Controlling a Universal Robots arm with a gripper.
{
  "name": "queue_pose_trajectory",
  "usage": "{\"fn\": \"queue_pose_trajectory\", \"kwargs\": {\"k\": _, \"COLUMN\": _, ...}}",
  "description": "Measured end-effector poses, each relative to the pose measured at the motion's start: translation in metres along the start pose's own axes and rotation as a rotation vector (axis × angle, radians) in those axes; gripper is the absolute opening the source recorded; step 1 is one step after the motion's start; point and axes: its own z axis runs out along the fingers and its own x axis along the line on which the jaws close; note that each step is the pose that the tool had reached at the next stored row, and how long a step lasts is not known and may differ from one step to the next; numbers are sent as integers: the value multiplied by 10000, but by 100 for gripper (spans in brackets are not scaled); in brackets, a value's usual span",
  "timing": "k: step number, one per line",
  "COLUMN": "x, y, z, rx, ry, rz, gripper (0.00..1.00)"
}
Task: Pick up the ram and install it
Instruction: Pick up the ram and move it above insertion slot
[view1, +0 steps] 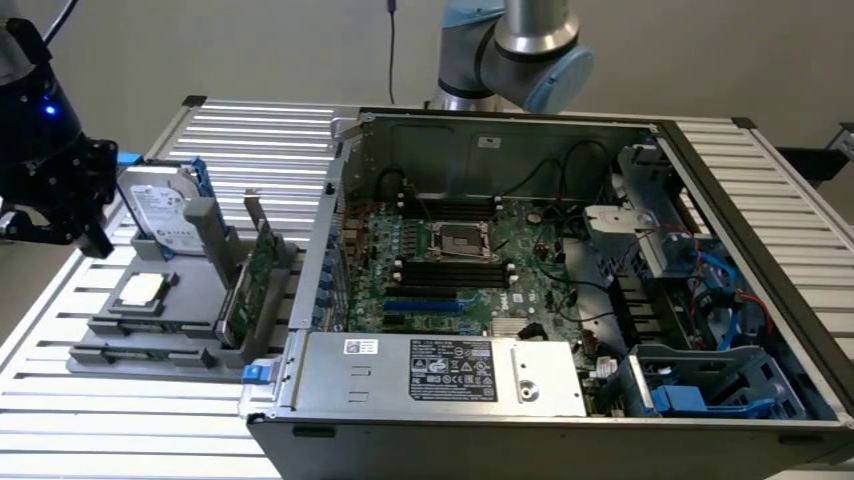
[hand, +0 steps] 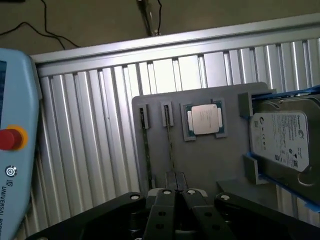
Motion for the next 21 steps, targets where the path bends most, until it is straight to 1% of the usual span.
{"fn": "queue_pose_trajectory", "kwargs": {"k": 2, "x": 0, "y": -1, "z": 17, "rx": 20, "ry": 12, "rz": -353, "gripper": 11}}
{"fn": "queue_pose_trajectory", "kwargs": {"k": 4, "x": 0, "y": 0, "z": 32, "rx": 57, "ry": 17, "rz": -685, "gripper": 11}}
{"fn": "queue_pose_trajectory", "kwargs": {"k": 7, "x": 7, "y": 1, "z": 34, "rx": 66, "ry": 18, "rz": -771, "gripper": 12}}
{"fn": "queue_pose_trajectory", "kwargs": {"k": 10, "x": 15, "y": -1, "z": 52, "rx": 69, "ry": 17, "rz": -781, "gripper": 30}}
{"fn": "queue_pose_trajectory", "kwargs": {"k": 12, "x": 37, "y": -6, "z": 89, "rx": 69, "ry": 19, "rz": -851, "gripper": 30}}
{"fn": "queue_pose_trajectory", "kwargs": {"k": 13, "x": 49, "y": -8, "z": 107, "rx": 70, "ry": 19, "rz": -888, "gripper": 36}}
{"fn": "queue_pose_trajectory", "kwargs": {"k": 21, "x": 145, "y": -27, "z": 255, "rx": 75, "ry": 29, "rz": -1173, "gripper": 36}}
